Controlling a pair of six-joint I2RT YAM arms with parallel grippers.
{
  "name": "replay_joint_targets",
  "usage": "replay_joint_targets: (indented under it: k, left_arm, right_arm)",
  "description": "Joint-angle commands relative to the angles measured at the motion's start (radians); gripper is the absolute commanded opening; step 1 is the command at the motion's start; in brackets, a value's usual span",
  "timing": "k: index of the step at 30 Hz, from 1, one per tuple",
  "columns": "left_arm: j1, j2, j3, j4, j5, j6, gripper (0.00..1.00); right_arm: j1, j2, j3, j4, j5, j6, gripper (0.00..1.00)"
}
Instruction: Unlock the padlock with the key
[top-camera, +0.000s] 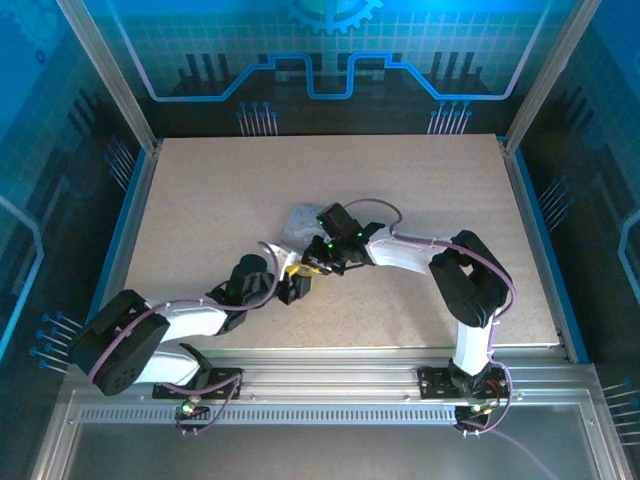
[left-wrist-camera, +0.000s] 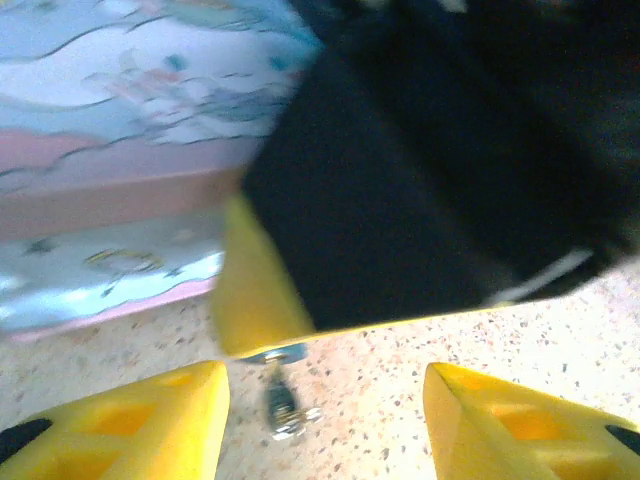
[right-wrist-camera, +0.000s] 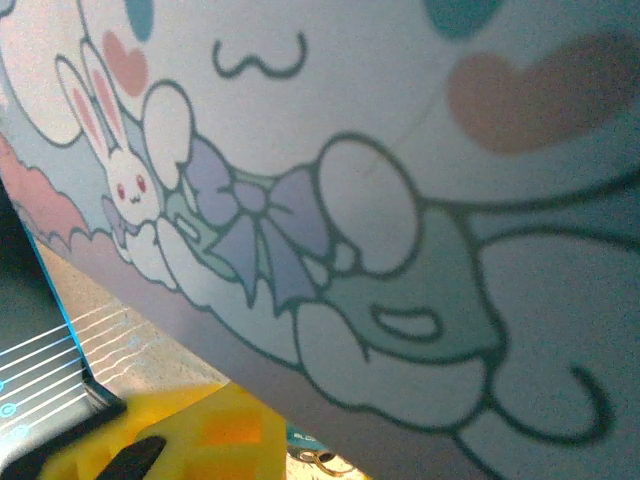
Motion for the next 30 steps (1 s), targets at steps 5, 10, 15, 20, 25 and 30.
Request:
replay_joint_targets:
  k: [5, 10, 15, 20, 25, 30]
  left_arm:
    - [0.136, 0.020, -0.037, 0.062, 0.269, -0.251, 0.52]
    - [0.168, 0.113, -0.049, 0.171, 0.309, -0.288, 0.42]
    - [0.168, 0.242, -0.064, 0.365, 0.334, -0.362, 0.37]
    - [0.169, 0.335, -0.091, 0.509, 0.317, -0.409, 0.29]
    - [0.170, 0.358, -0.112, 0.580, 0.306, -0.434, 0.23]
    - [0.185, 0.369, -0.124, 0.624, 0.304, -0.471, 0.32]
  right_arm:
    - [0.005, 0.009, -0.053, -0.006, -0.086, 0.038, 0.00]
    - [0.002, 0.007, -0.062, 0.014, -0.094, 0.046, 0.00]
    - [-0.002, 0.006, -0.072, 0.030, -0.095, 0.056, 0.00]
    - [-0.003, 0.003, -0.081, 0.036, -0.095, 0.061, 0.00]
    - [-0.005, -0.005, -0.087, 0.031, -0.086, 0.058, 0.00]
    - [-0.008, -0.010, -0.104, 0.039, -0.079, 0.064, 0.00]
